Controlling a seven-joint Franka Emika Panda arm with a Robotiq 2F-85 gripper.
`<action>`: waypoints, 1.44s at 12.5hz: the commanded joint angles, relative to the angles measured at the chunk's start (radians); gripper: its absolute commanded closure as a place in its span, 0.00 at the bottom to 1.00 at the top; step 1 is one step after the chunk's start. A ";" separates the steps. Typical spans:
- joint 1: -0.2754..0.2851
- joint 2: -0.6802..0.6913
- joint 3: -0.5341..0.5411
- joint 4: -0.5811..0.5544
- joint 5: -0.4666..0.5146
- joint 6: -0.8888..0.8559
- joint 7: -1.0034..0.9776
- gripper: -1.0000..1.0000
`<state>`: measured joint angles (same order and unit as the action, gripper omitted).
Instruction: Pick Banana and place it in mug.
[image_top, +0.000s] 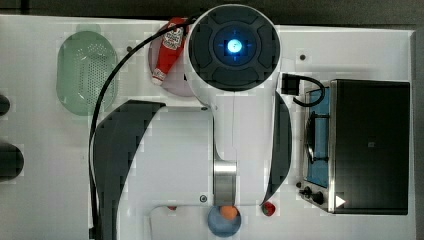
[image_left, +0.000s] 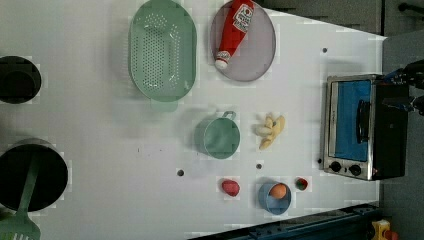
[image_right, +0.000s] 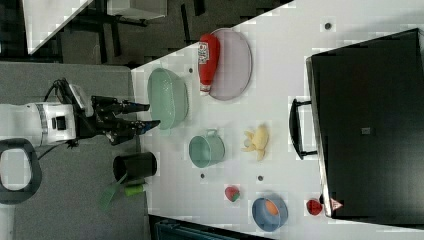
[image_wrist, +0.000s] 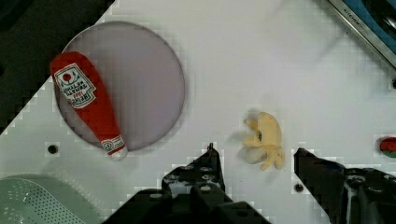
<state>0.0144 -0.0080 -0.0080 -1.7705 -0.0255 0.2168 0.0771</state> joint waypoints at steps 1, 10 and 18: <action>-0.012 -0.428 -0.029 -0.247 -0.027 -0.225 -0.011 0.12; -0.012 -0.262 -0.029 -0.558 -0.027 0.260 -0.011 0.00; -0.013 0.064 -0.041 -0.723 -0.026 0.757 -0.011 0.00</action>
<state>-0.0184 0.1232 -0.0449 -2.5137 -0.0573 0.9321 0.0754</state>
